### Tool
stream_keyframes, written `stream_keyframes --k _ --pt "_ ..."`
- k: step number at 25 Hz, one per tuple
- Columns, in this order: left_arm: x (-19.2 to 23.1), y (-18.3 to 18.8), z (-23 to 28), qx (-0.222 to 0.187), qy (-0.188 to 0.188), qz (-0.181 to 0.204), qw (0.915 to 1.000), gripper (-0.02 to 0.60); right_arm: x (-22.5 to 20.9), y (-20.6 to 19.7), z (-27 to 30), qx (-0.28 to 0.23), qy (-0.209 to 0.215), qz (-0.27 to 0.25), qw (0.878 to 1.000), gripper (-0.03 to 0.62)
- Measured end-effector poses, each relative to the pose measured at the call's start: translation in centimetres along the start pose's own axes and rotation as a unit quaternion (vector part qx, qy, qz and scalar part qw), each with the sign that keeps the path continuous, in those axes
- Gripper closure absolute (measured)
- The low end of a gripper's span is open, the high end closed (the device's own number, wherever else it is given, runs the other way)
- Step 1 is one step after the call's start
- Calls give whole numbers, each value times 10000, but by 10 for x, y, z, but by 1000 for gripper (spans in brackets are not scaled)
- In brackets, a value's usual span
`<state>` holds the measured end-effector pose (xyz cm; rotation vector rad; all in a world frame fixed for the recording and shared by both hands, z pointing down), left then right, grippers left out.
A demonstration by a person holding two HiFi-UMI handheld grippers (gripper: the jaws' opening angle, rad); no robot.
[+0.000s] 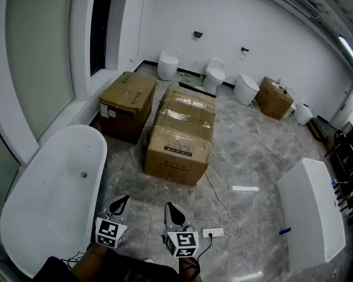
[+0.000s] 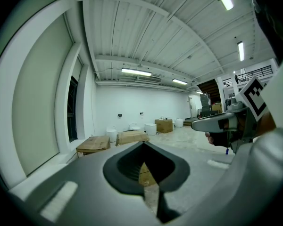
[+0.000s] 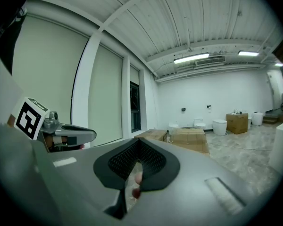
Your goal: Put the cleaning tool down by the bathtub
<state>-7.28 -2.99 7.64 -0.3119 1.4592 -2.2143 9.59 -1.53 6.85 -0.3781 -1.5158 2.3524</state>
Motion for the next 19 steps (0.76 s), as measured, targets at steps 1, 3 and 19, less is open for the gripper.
stream_keyframes --k 1,3,19 --pt "1 1 0 0 4 10 10000 581 0 2 0 -25 4 1 10000 571" --pt "1 3 1 5 8 55 10000 581 -1 5 0 -66 9 6 10000 571" --pt "9 19 5 -156 32 -8 9999 581 -7 10 1 -156 -28 21 9999 571"
Point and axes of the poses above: the fingertips, and each gripper's own axes: z forward along the fingers, x to its left, y out of its top, the point moved 3 cm from there along -z, backward along the fingers, and after that the axes turned 15 degrees about x, right-handed, at the moved point
